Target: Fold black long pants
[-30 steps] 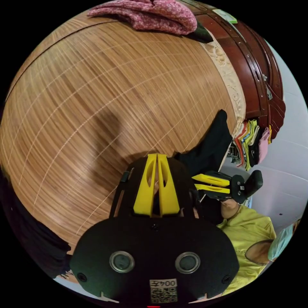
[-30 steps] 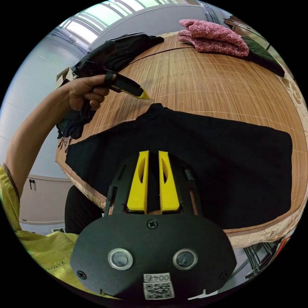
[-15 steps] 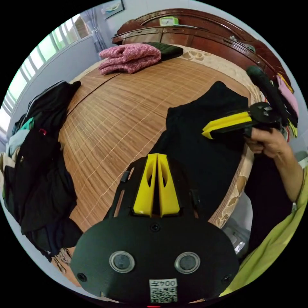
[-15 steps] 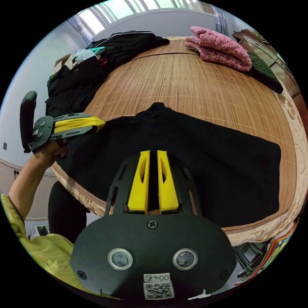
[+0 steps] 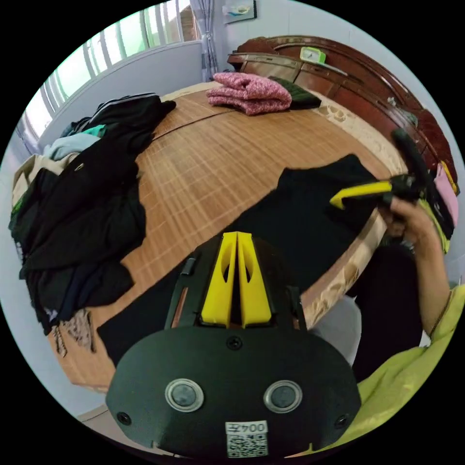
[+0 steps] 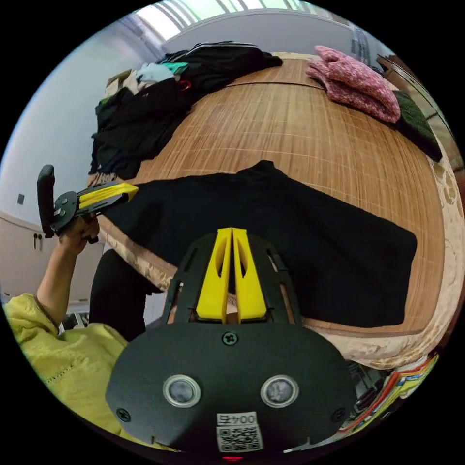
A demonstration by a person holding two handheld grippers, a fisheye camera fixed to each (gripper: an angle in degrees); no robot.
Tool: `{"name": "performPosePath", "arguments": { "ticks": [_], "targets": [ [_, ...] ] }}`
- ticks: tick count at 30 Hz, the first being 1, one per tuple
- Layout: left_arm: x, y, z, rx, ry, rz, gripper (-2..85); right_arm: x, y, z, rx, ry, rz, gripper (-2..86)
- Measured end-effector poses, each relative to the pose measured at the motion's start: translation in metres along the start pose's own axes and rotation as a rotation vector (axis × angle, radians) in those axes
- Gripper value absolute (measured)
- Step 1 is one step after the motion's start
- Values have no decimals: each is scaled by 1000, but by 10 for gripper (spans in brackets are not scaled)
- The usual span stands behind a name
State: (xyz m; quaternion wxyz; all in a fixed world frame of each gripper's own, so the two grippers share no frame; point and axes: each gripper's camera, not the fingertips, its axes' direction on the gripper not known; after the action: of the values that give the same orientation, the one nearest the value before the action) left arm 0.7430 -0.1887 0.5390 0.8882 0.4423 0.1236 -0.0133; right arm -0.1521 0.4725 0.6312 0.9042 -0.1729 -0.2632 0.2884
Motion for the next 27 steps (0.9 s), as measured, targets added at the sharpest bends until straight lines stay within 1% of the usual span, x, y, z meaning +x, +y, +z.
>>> {"name": "performPosePath", "arguments": {
  "ticks": [2, 3, 4, 6, 7, 11, 14, 24, 27],
  "targets": [
    [1, 35, 5, -83, -42, 1, 6, -24, -8, 12, -126, 48, -48, -7],
    [2, 55, 14, -141, -50, 8, 6, -28, -10, 18, -174, 46, -57, -7],
    [3, 69, 25, -202, -48, 18, 5, -36, -15, 32, -267, 28, -78, -7],
    [4, 86, 42, -268, -51, 23, 5, -44, -22, 52, -369, 33, -86, -7],
    [4, 96, 43, -236, -51, 22, 4, -50, -25, 64, -428, 69, -90, -8],
    [6, 118, 46, -221, -53, 38, 3, -79, -38, 74, -471, 135, -109, -8],
    [13, 143, 50, -178, -103, 79, 2, -100, -41, 80, -475, 186, -154, -9],
    [-1, 212, 72, -159, -116, 81, 2, -139, -32, 81, -402, 195, -125, -7],
    [-12, 233, 82, -158, -99, 74, 2, -147, -28, 81, -386, 182, -66, -6]
  ]
}}
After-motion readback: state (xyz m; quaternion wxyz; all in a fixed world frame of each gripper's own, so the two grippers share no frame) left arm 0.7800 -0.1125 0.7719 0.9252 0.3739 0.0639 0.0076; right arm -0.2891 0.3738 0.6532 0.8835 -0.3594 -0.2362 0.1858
